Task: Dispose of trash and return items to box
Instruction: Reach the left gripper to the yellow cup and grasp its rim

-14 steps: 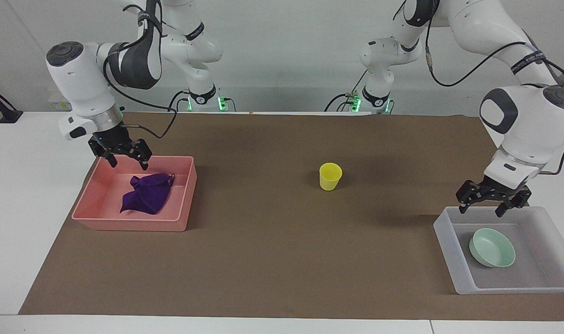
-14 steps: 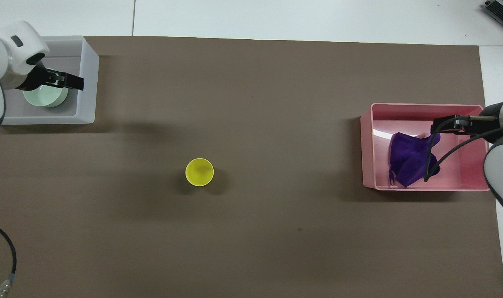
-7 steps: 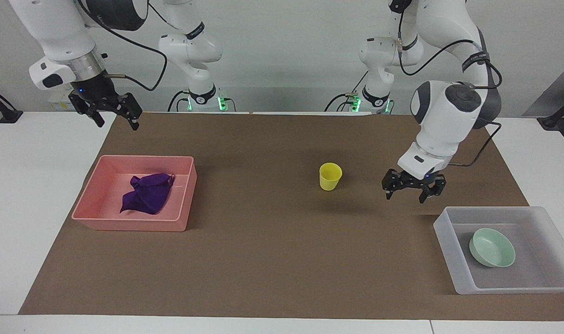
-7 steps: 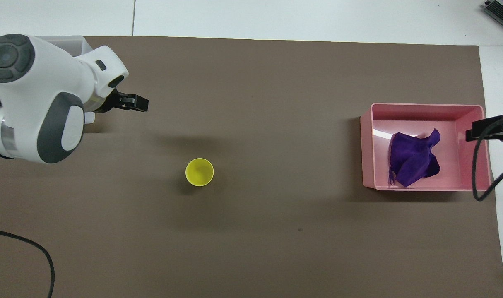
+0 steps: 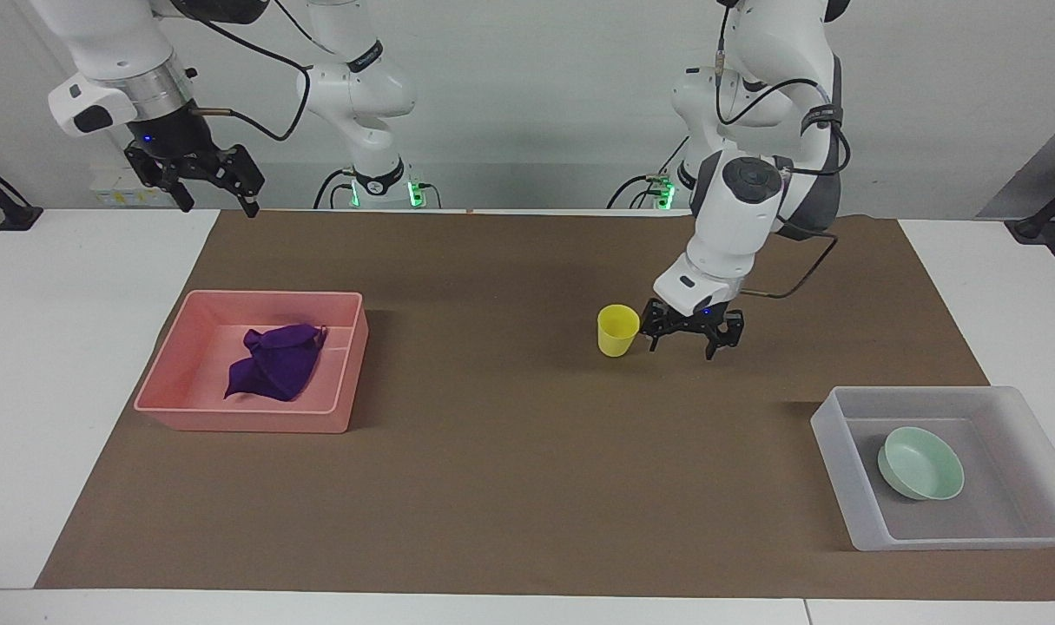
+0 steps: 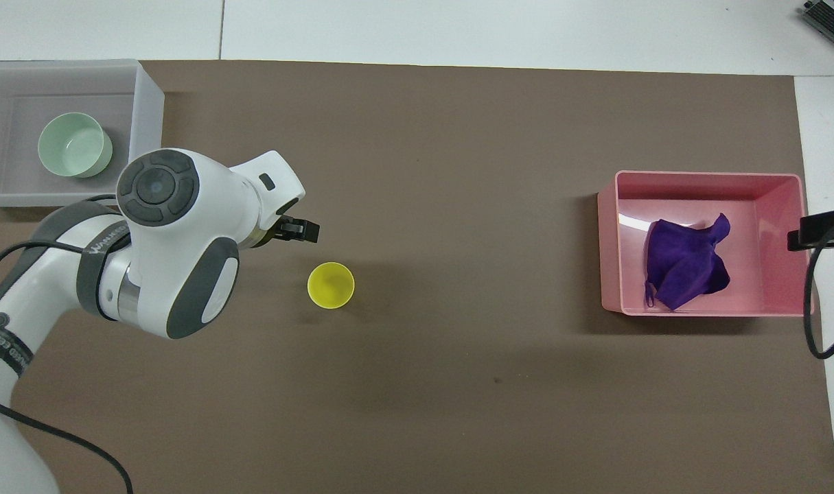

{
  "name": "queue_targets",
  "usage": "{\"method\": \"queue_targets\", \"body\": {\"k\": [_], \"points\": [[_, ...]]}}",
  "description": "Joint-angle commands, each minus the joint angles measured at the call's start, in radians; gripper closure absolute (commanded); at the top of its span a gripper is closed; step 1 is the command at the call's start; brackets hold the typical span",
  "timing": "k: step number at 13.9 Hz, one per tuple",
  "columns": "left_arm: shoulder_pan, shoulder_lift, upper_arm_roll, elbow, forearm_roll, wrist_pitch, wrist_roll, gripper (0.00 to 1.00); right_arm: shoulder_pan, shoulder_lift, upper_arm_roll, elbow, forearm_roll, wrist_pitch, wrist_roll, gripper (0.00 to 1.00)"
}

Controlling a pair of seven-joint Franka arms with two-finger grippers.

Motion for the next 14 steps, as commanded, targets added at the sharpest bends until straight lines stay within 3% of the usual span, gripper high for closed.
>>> {"method": "queue_targets", "body": {"k": [1, 5, 8, 9, 11, 12, 13, 14], "points": [[-0.038, -0.086, 0.016, -0.145, 0.010, 0.065, -0.045, 0.00, 0.000, -0.027, 0.003, -0.035, -0.013, 0.011, 0.011, 0.00], [-0.091, -0.125, 0.013, -0.283, 0.008, 0.209, -0.192, 0.00, 0.011, -0.031, 0.003, -0.052, -0.018, 0.015, 0.010, 0.00], [-0.113, -0.125, 0.013, -0.328, 0.008, 0.288, -0.216, 0.00, 0.048, -0.041, 0.003, -0.070, -0.029, 0.029, 0.020, 0.00], [-0.113, -0.125, 0.013, -0.336, 0.008, 0.291, -0.234, 0.11, 0.053, -0.041, 0.003, -0.070, -0.029, 0.031, 0.023, 0.00], [-0.124, -0.125, 0.013, -0.336, 0.008, 0.291, -0.251, 0.67, 0.053, -0.039, 0.003, -0.072, -0.029, 0.032, 0.031, 0.00], [-0.125, -0.125, 0.014, -0.336, 0.008, 0.289, -0.249, 0.91, 0.053, -0.039, 0.003, -0.075, -0.032, 0.032, 0.031, 0.00], [-0.125, -0.125, 0.014, -0.336, 0.008, 0.289, -0.249, 1.00, 0.056, -0.041, 0.003, -0.082, -0.047, 0.038, 0.031, 0.00], [-0.125, -0.125, 0.014, -0.334, 0.008, 0.288, -0.251, 1.00, 0.057, -0.041, 0.003, -0.084, -0.049, 0.052, 0.030, 0.00]]}}
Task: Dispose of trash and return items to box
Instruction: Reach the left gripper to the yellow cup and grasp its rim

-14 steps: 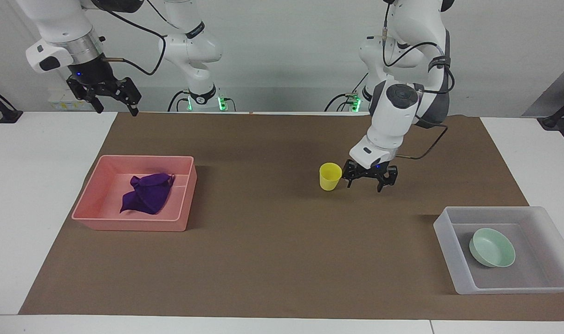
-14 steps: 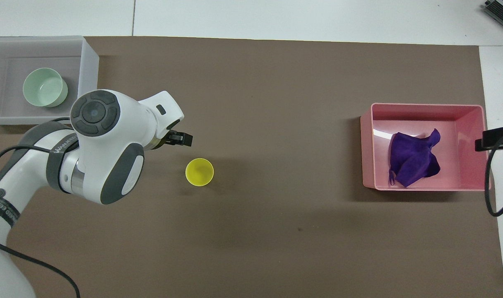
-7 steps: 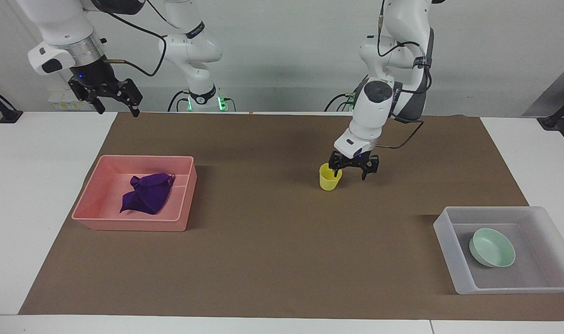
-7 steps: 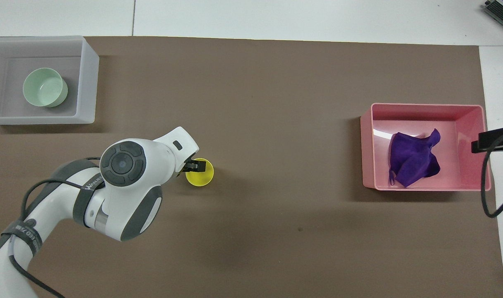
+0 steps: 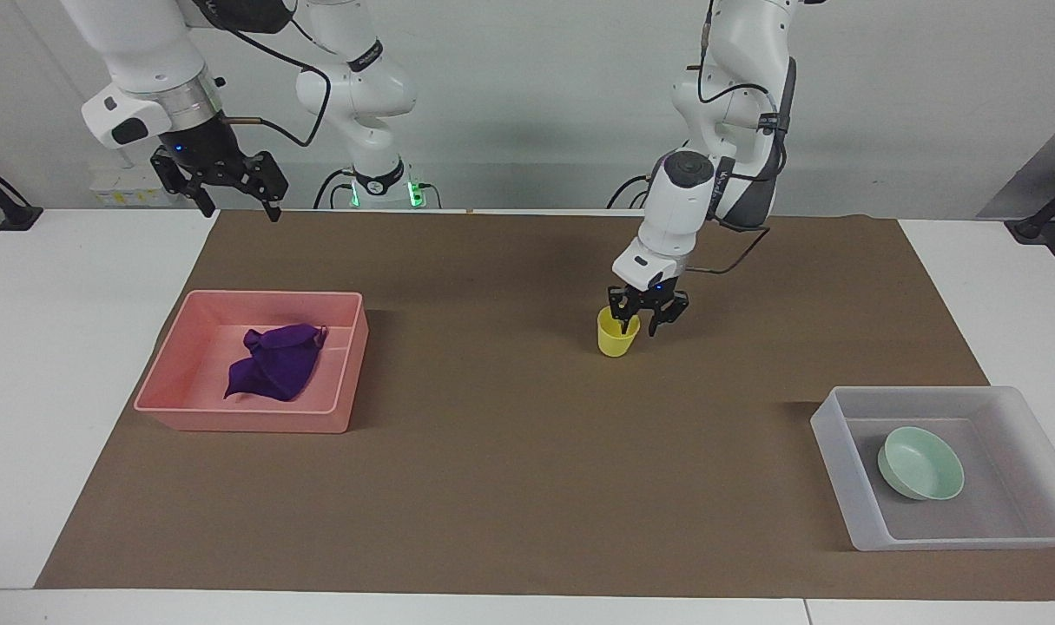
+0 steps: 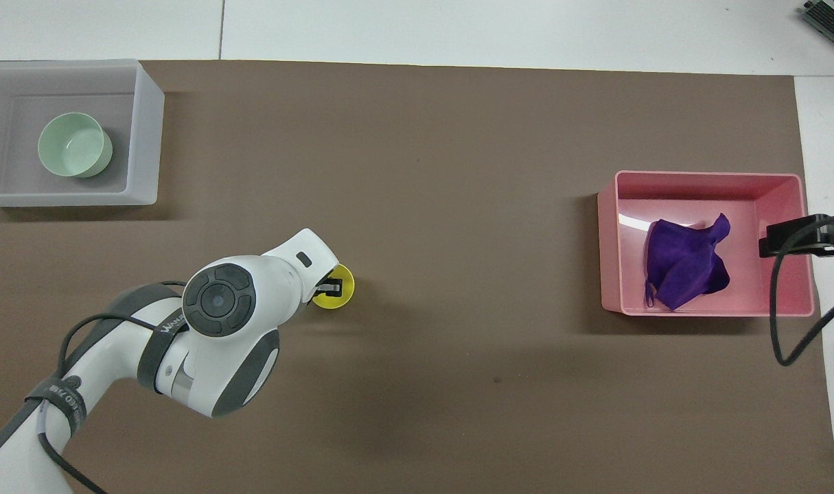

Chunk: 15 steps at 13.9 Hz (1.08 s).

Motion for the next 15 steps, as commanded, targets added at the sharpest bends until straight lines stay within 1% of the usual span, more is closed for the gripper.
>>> {"method": "queue_targets", "body": {"k": [1, 4, 6, 8, 10, 11, 12, 13, 14, 15], "points": [[-0.022, -0.033, 0.016, -0.032, 0.008, 0.018, -0.022, 1.00, 0.002, -0.031, 0.001, -0.047, -0.020, 0.042, 0.018, 0.00], [-0.022, -0.027, 0.017, -0.006, 0.008, 0.002, -0.018, 1.00, 0.005, -0.033, 0.001, -0.047, -0.022, 0.045, 0.018, 0.00], [-0.005, -0.030, 0.022, 0.031, 0.008, -0.041, 0.001, 1.00, 0.005, -0.033, 0.001, -0.047, -0.022, 0.050, 0.018, 0.00], [0.057, -0.035, 0.024, 0.088, 0.008, -0.099, 0.075, 1.00, 0.005, -0.033, 0.001, -0.047, -0.022, 0.044, 0.018, 0.00], [0.131, -0.062, 0.027, 0.126, 0.007, -0.144, 0.158, 1.00, 0.003, -0.033, 0.001, -0.049, -0.022, 0.045, 0.017, 0.00], [0.166, -0.061, 0.027, 0.166, 0.007, -0.176, 0.194, 1.00, 0.003, -0.033, 0.001, -0.050, -0.022, 0.045, 0.017, 0.00], [0.188, -0.050, 0.028, 0.230, 0.005, -0.236, 0.231, 1.00, 0.003, -0.034, 0.001, -0.056, -0.022, 0.047, 0.017, 0.00], [0.218, -0.031, 0.030, 0.300, 0.004, -0.306, 0.283, 1.00, 0.003, -0.038, 0.001, -0.056, -0.022, 0.044, 0.017, 0.00], [0.272, 0.000, 0.028, 0.380, -0.001, -0.371, 0.346, 1.00, 0.003, -0.039, 0.001, -0.056, -0.022, 0.042, 0.017, 0.00], [0.313, 0.026, 0.028, 0.443, -0.034, -0.408, 0.401, 1.00, 0.003, -0.039, 0.001, -0.056, -0.022, 0.042, 0.017, 0.00]]}}
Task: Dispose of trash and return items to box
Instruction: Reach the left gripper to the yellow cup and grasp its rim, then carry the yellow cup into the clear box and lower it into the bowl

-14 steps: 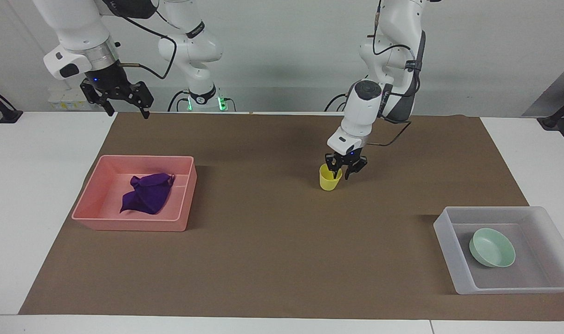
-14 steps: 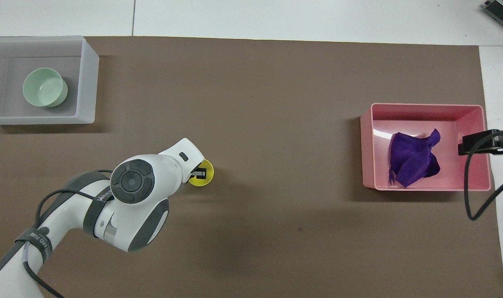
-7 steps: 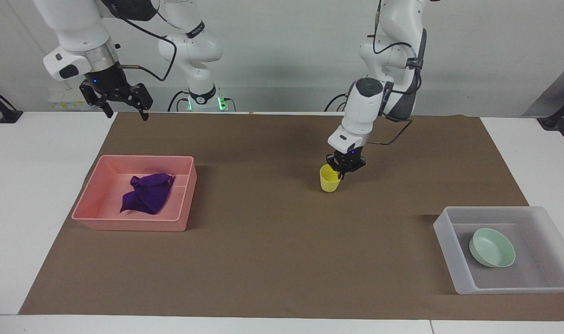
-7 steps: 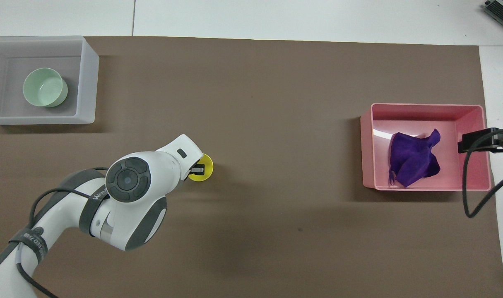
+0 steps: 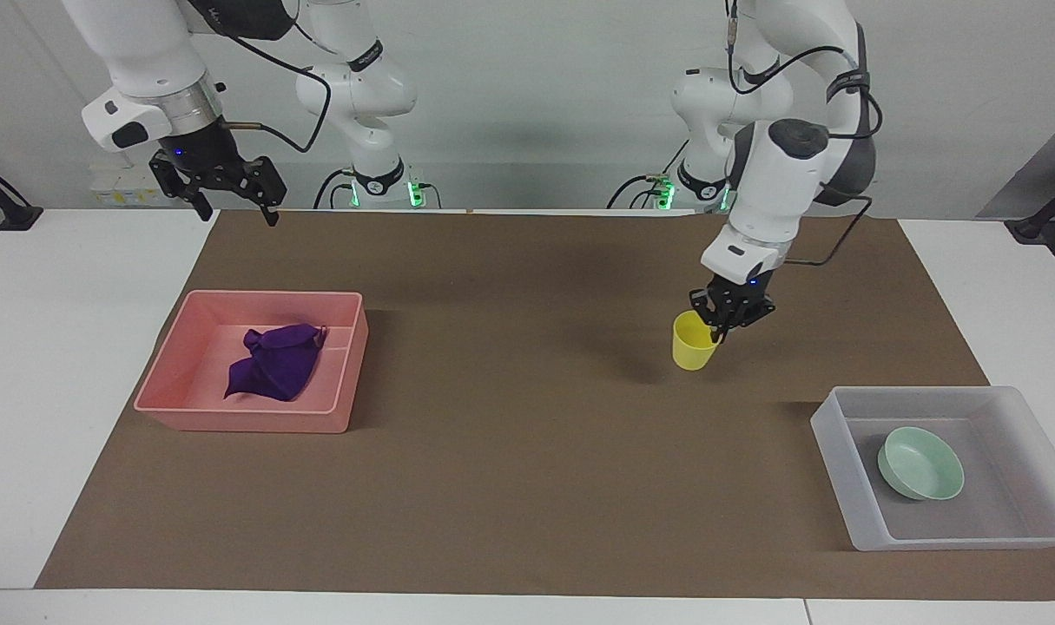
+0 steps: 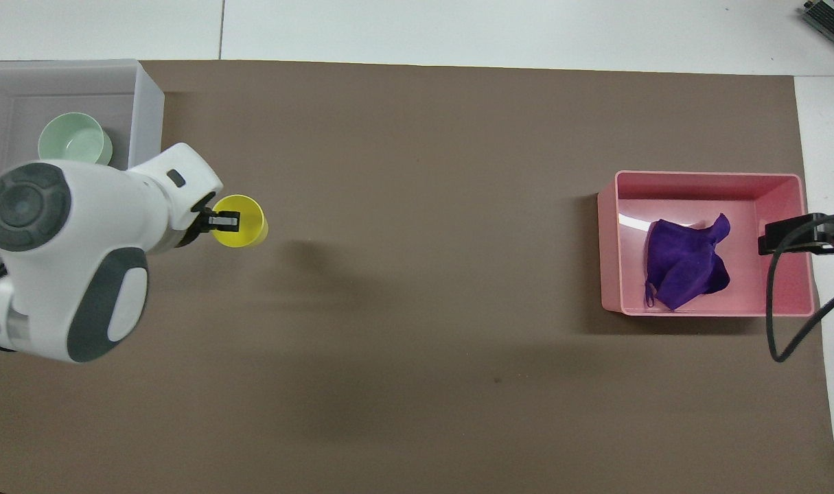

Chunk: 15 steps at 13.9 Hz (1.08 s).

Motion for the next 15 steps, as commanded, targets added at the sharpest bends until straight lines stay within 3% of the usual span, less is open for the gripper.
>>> {"method": "queue_targets", "body": {"k": [1, 6, 9, 11, 15], "points": [[0.119, 0.091, -0.009, 0.197, -0.072, -0.112, 0.142, 1.00, 0.003, -0.033, 0.001, -0.041, -0.017, 0.021, 0.017, 0.00], [0.326, 0.235, -0.013, 0.409, -0.133, -0.117, 0.262, 1.00, 0.000, -0.033, 0.001, -0.041, -0.017, 0.018, 0.018, 0.00], [0.386, 0.341, -0.013, 0.542, -0.134, -0.117, 0.302, 1.00, -0.009, -0.033, 0.000, -0.041, -0.017, 0.018, 0.017, 0.00], [0.422, 0.372, -0.015, 0.578, -0.130, -0.115, 0.339, 1.00, -0.008, -0.033, 0.000, -0.050, -0.017, 0.038, 0.023, 0.00], [0.480, 0.527, -0.022, 0.696, -0.130, -0.109, 0.448, 1.00, -0.003, -0.033, 0.000, -0.052, -0.017, 0.043, 0.015, 0.00]]}}
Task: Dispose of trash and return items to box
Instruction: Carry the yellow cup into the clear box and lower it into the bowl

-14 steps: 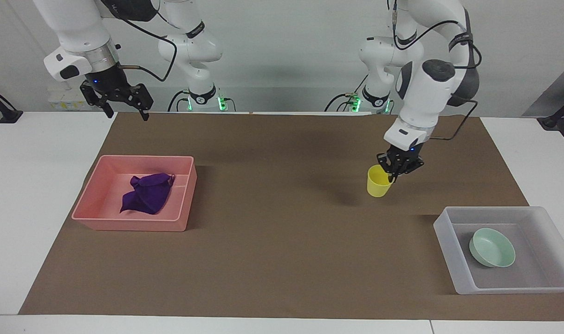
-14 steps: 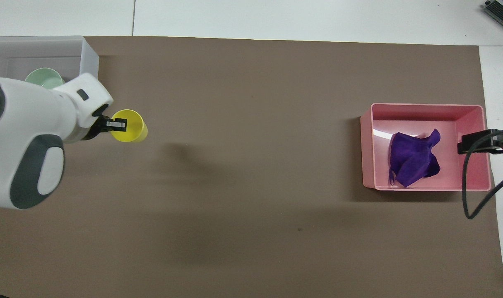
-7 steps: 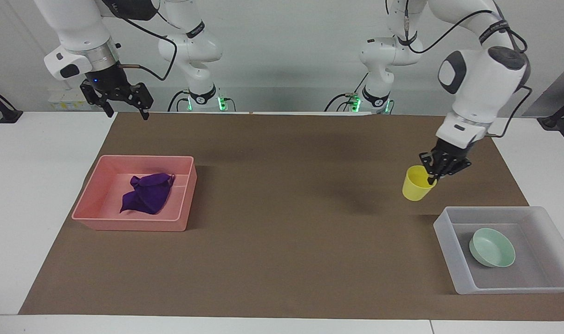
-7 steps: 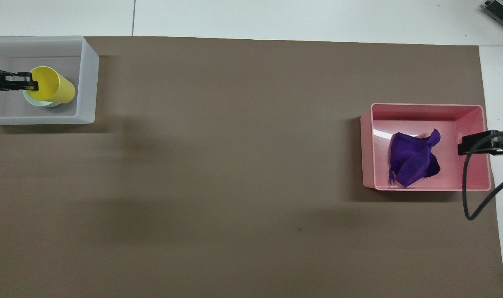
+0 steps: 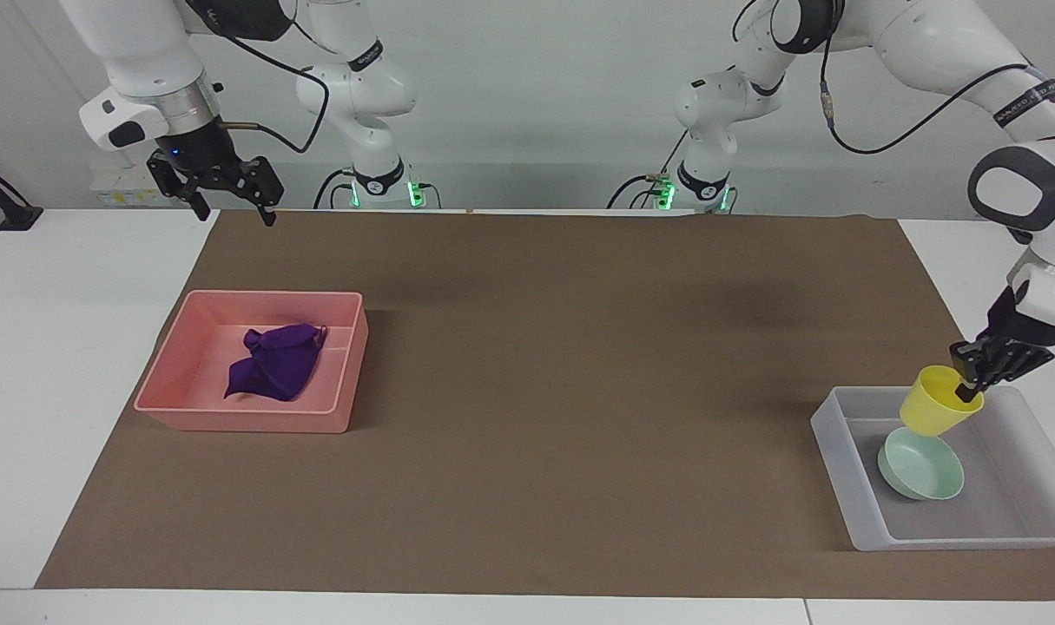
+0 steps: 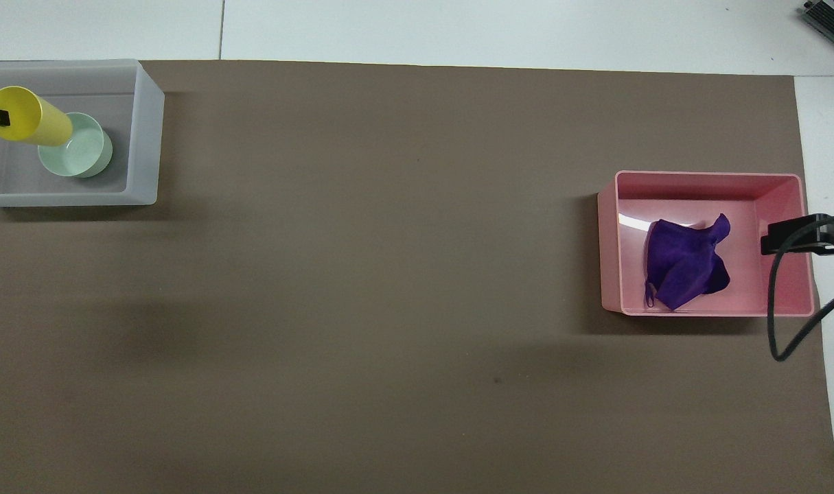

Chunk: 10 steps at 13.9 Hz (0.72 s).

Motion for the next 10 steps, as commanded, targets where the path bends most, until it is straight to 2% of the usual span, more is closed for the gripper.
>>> {"method": "queue_targets", "body": {"k": [1, 7, 10], "points": [[0.045, 0.141, -0.025, 0.140, -0.010, -0.021, 0.081, 1.00, 0.002, -0.027, 0.003, -0.033, -0.015, 0.025, 0.015, 0.00], [0.059, 0.189, -0.019, 0.128, -0.014, 0.035, 0.120, 1.00, 0.001, -0.027, 0.003, -0.033, -0.015, 0.022, 0.014, 0.00], [0.066, 0.194, -0.016, 0.079, -0.010, 0.065, 0.122, 1.00, 0.001, -0.027, 0.003, -0.033, -0.015, 0.020, 0.012, 0.00]]}}
